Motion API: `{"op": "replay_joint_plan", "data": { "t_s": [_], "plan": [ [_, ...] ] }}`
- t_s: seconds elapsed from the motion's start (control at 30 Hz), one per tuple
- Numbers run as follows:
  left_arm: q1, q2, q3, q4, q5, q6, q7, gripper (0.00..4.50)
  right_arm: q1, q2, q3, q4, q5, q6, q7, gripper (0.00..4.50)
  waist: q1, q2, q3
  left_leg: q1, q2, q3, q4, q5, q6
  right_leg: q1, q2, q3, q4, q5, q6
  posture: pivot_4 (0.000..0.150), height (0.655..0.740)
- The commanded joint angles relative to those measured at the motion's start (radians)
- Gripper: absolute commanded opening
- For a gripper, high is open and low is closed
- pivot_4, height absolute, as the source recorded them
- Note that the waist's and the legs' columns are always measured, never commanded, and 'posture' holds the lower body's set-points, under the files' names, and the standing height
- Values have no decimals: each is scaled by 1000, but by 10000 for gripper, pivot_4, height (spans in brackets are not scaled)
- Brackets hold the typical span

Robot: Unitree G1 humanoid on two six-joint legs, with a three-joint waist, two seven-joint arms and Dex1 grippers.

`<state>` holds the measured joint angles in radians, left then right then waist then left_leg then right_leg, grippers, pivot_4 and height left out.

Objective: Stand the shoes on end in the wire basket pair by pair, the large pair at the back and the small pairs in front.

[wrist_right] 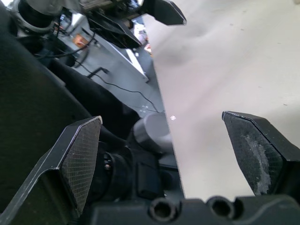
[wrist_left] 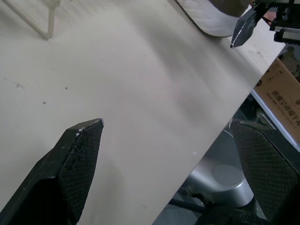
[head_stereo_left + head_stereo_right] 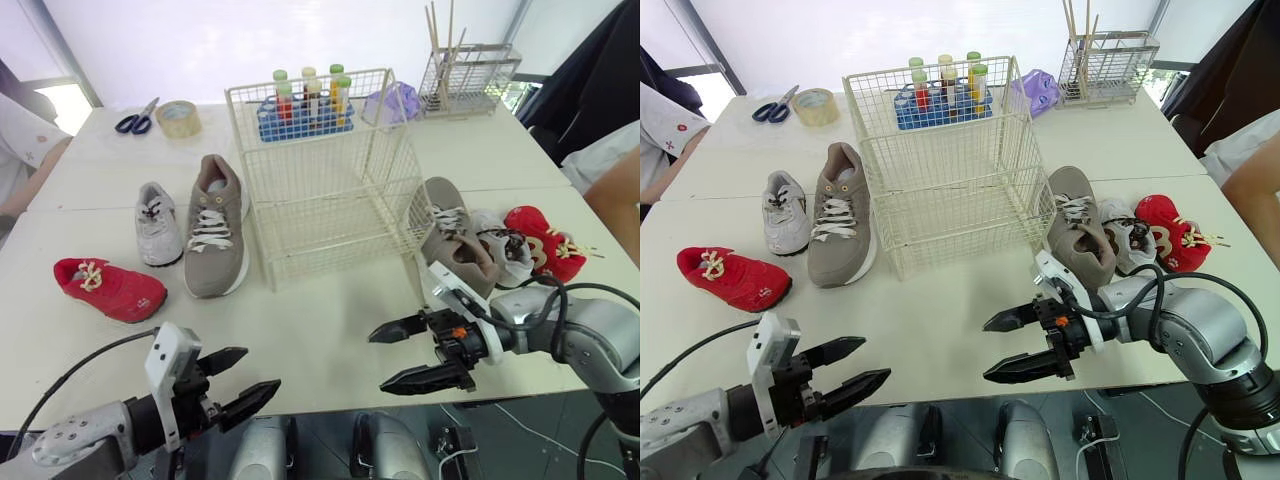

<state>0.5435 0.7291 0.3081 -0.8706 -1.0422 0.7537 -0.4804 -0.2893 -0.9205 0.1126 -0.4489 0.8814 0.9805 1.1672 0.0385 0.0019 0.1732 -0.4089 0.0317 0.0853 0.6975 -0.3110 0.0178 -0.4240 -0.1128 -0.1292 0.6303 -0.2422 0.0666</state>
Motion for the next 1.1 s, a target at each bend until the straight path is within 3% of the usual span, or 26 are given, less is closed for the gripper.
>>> {"op": "replay_joint_plan", "data": {
  "t_s": [0.03,0.57,0.93,1.1],
  "plan": [
    [-19,4,11,-6,-21,-6,1,45000,-10,7,6,-28,-29,-31,-9,44627,0,0,0,0,0,0,0,0,0,0,0,0,0,0,0,1500,7400],
    [-102,13,18,45,-101,6,32,45000,-32,36,-20,-28,-32,-55,-25,44627,0,0,0,0,0,0,0,0,0,0,0,0,0,0,0,1500,7400],
    [-149,47,-30,67,-49,9,10,45000,-66,14,-32,-60,-28,-21,-51,44627,1,0,0,0,0,0,0,0,0,0,0,0,0,0,0,1500,7400],
    [-206,100,-9,103,-37,20,-41,45000,-132,-62,-89,-52,27,12,8,44627,0,0,1,0,0,0,0,0,0,0,0,0,0,0,0,1500,7400]
  ]
}}
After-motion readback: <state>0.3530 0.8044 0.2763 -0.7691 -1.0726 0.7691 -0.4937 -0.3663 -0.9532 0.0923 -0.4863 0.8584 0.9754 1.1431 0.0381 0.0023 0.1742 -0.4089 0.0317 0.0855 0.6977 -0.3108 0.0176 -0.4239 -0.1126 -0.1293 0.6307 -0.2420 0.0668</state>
